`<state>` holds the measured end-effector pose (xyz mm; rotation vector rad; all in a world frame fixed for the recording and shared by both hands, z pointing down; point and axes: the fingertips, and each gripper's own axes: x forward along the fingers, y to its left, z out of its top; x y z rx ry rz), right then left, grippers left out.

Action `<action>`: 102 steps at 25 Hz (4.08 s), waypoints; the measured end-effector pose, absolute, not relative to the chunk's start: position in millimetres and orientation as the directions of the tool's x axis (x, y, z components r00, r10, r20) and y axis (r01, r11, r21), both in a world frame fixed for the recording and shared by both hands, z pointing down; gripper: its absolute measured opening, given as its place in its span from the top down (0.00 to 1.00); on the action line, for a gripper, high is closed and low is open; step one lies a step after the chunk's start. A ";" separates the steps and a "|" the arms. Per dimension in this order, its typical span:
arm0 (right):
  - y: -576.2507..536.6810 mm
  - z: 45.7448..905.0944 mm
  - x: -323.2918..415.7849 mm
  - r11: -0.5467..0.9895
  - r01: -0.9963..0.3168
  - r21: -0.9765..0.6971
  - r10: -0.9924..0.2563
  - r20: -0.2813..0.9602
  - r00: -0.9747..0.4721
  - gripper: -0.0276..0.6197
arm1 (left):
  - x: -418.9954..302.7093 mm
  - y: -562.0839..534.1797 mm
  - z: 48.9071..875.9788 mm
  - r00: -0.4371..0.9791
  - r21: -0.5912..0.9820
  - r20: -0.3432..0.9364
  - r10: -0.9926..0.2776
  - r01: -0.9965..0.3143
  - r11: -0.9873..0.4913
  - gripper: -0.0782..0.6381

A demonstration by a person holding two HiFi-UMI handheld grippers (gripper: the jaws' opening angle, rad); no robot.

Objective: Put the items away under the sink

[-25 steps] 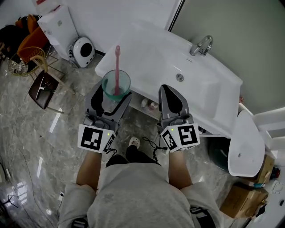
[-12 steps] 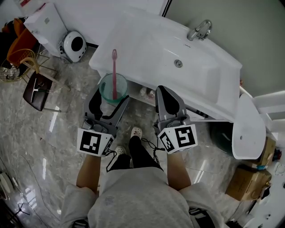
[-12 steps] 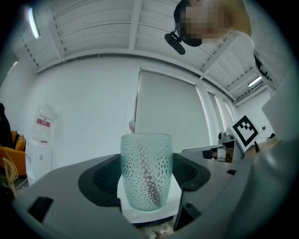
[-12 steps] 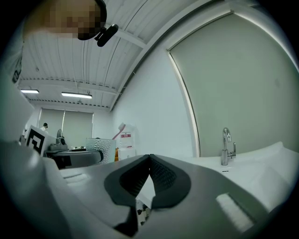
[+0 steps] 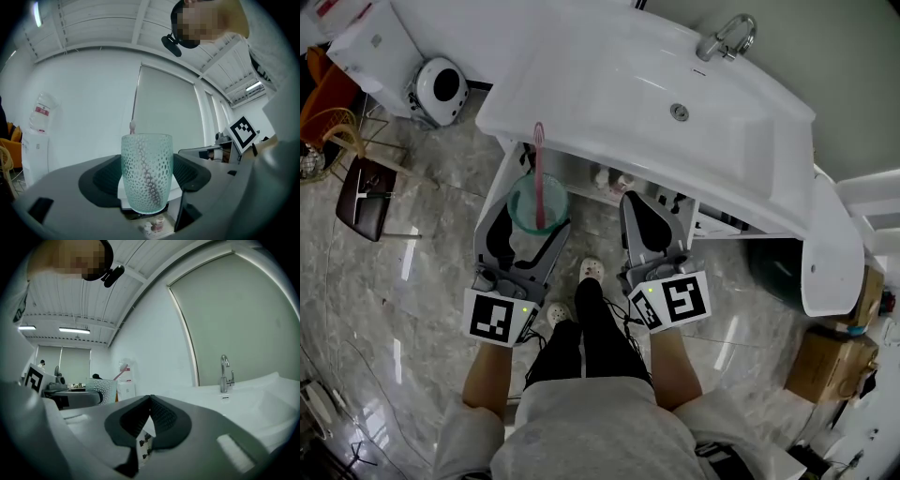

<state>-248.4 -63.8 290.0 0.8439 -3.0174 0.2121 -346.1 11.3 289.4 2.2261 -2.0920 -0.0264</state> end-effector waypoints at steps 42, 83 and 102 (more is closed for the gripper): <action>-144.3 711.0 -270.9 0.849 -0.526 0.042 -0.525 -0.045 -0.850 0.94 | -387.0 -88.4 740.7 0.185 -0.018 -0.085 -0.979 -0.983 -0.184 0.41; -149.7 774.8 -250.0 0.878 -0.477 0.037 -0.477 -0.011 -0.879 0.94 | -414.5 -217.7 938.3 0.054 -0.013 0.032 -0.998 -0.998 -0.055 0.41; -147.9 772.8 -254.9 0.884 -0.466 0.028 -0.466 -0.022 -0.885 0.94 | -419.2 -212.0 954.0 0.058 -0.029 0.054 -0.997 -0.998 -0.060 0.41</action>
